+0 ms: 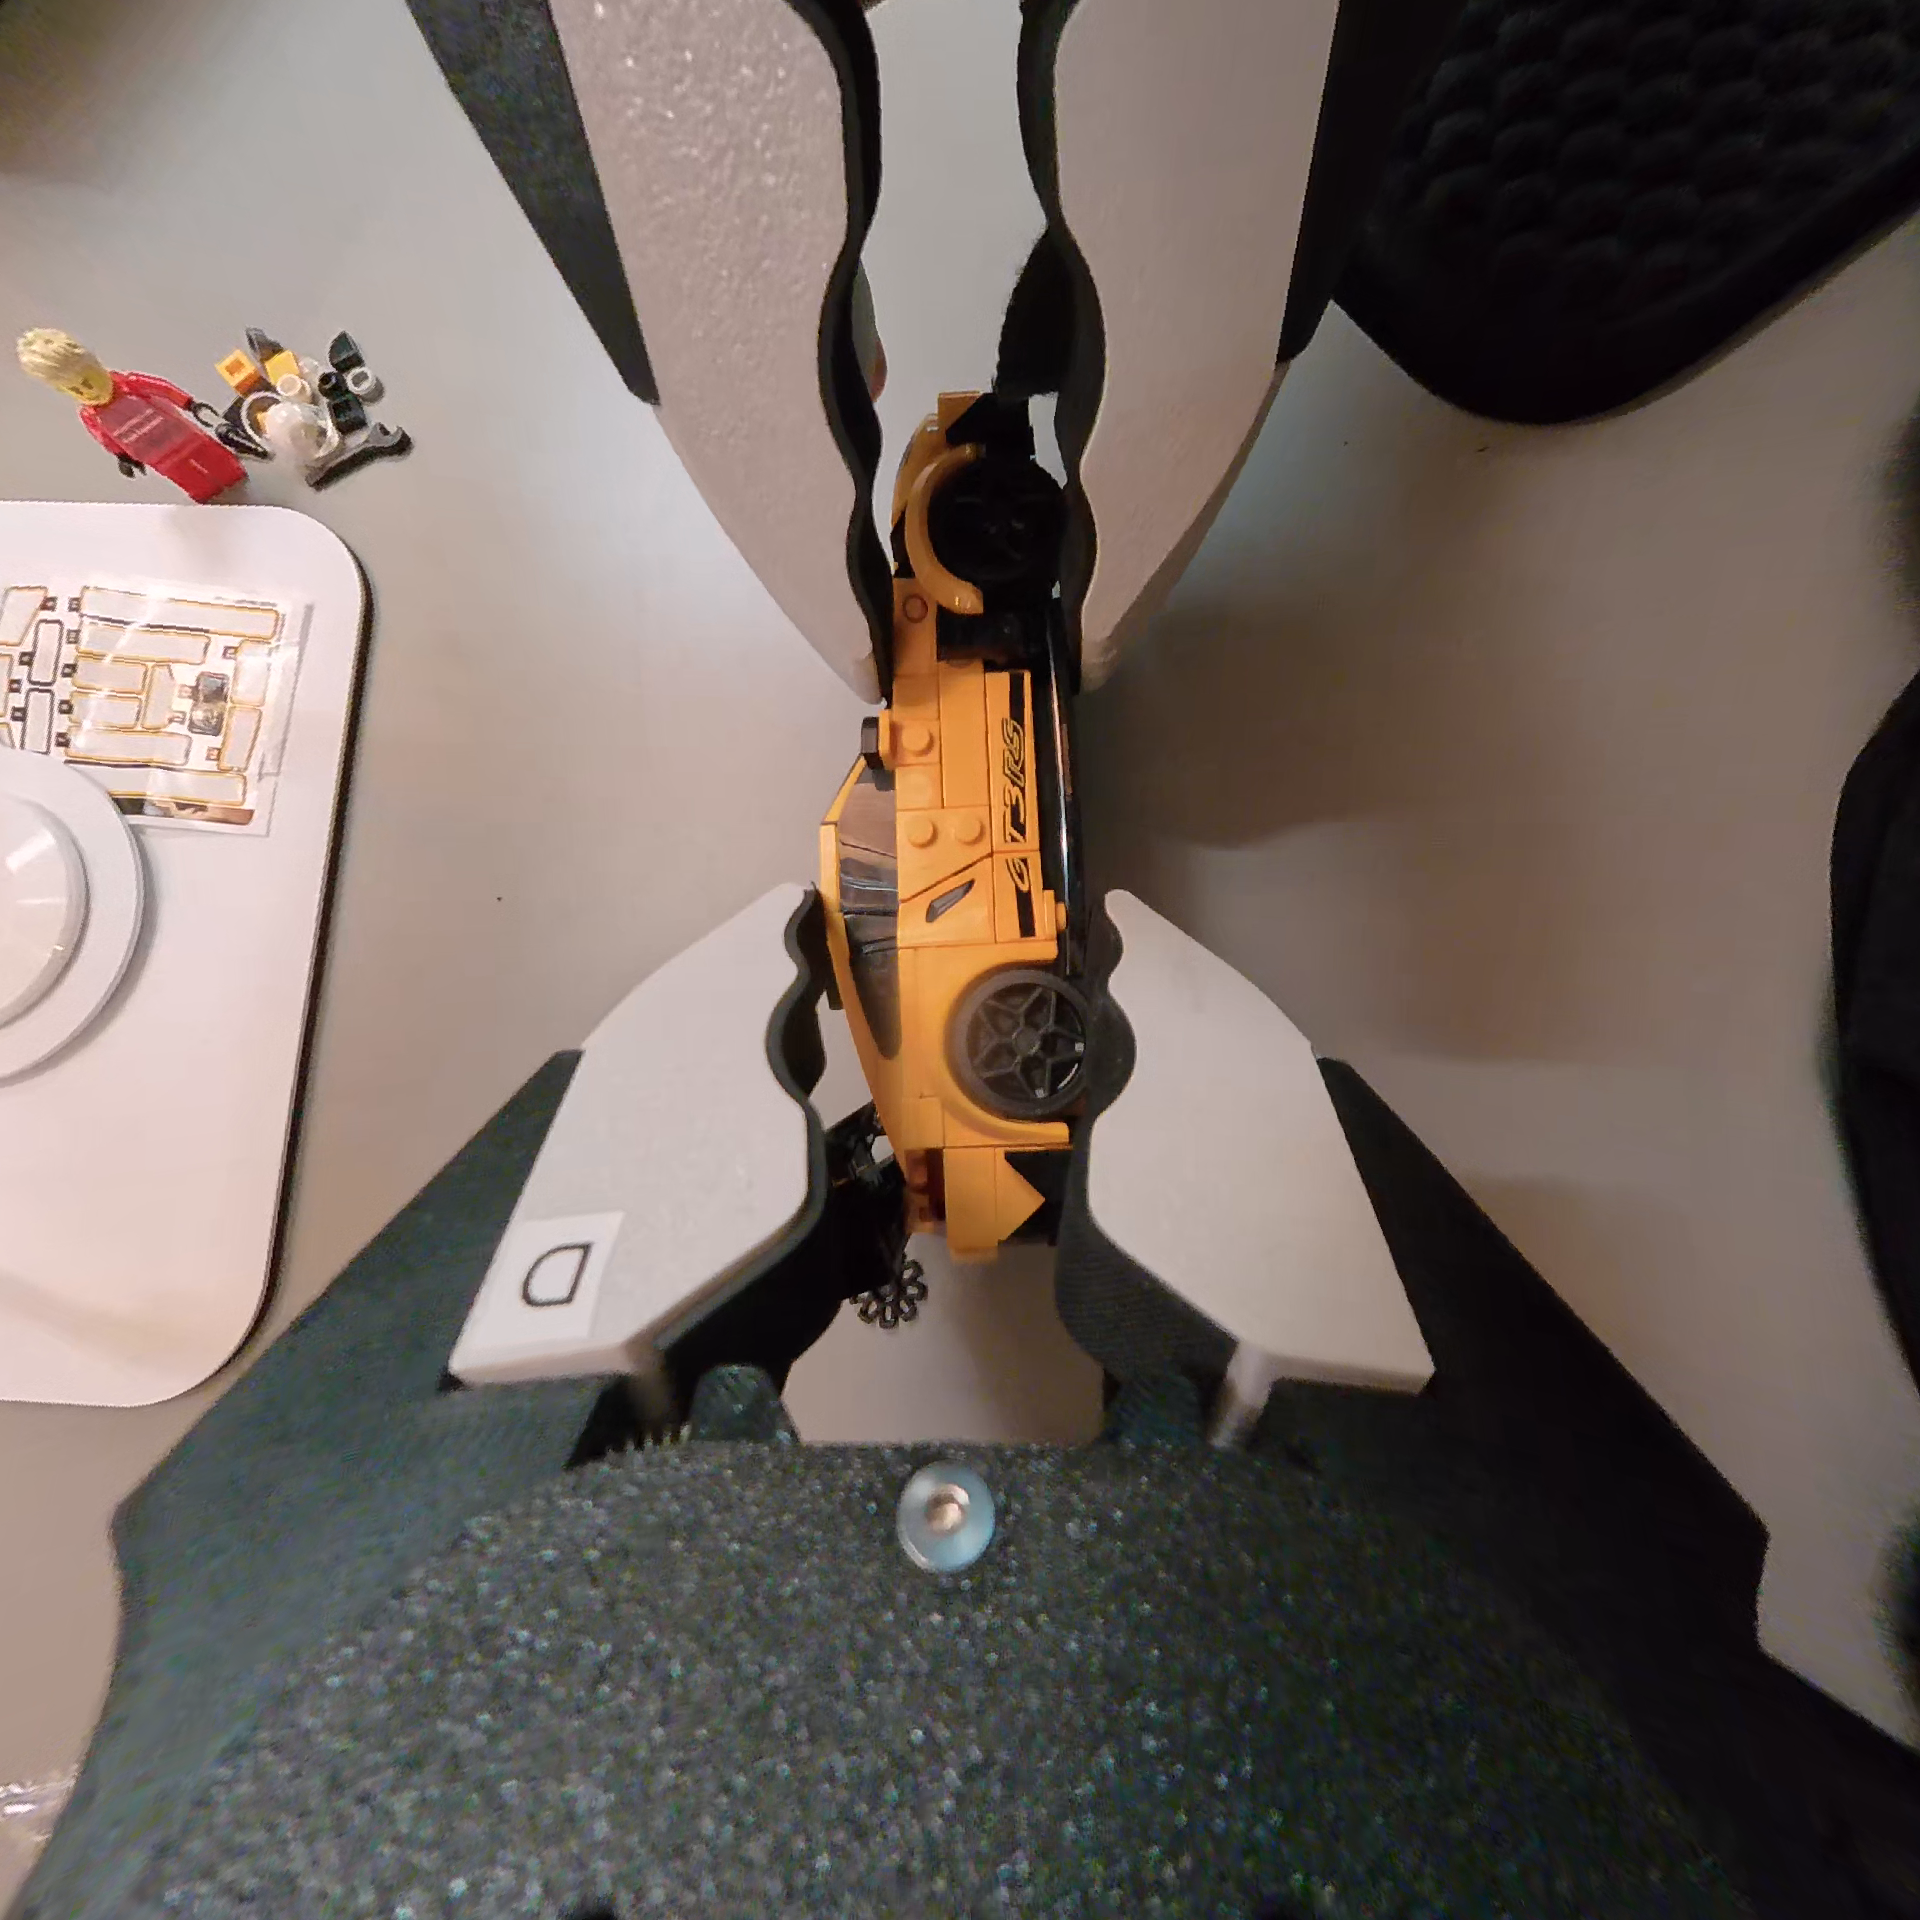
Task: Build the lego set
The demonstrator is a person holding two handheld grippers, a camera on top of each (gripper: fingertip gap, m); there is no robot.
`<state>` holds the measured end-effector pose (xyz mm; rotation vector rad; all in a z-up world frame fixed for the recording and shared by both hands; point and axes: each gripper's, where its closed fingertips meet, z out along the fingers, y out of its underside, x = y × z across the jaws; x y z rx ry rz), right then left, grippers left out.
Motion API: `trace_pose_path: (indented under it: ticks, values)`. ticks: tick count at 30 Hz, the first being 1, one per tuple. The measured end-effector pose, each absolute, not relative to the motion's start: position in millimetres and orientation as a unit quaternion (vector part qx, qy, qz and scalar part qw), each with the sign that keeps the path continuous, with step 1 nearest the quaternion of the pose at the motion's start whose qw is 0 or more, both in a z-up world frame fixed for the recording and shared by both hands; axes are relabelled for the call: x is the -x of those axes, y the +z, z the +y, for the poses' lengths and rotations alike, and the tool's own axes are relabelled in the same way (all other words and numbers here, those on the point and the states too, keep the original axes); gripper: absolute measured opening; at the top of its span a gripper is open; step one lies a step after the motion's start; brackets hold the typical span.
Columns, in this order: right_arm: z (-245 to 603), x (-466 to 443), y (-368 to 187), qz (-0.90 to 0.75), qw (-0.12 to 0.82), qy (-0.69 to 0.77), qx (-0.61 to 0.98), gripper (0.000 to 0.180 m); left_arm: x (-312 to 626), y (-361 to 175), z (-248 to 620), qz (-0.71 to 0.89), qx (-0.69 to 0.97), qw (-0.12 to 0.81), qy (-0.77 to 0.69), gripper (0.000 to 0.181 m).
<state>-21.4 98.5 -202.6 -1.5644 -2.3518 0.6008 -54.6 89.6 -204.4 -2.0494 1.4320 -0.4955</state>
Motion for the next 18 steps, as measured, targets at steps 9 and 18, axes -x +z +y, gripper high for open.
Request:
trace_pose_path:
  ticks: [9,18]
  values:
    - [97.8,21.6,-202.3,-0.801,0.134,0.218,0.541,0.032,54.2,-204.3,89.5,0.535,0.769,0.293,-0.190,0.047]
    - [97.9,22.6,-201.4,-0.800,0.151,0.220,0.538,0.032,54.3,-204.3,89.4,0.538,0.768,0.293,-0.187,0.047]
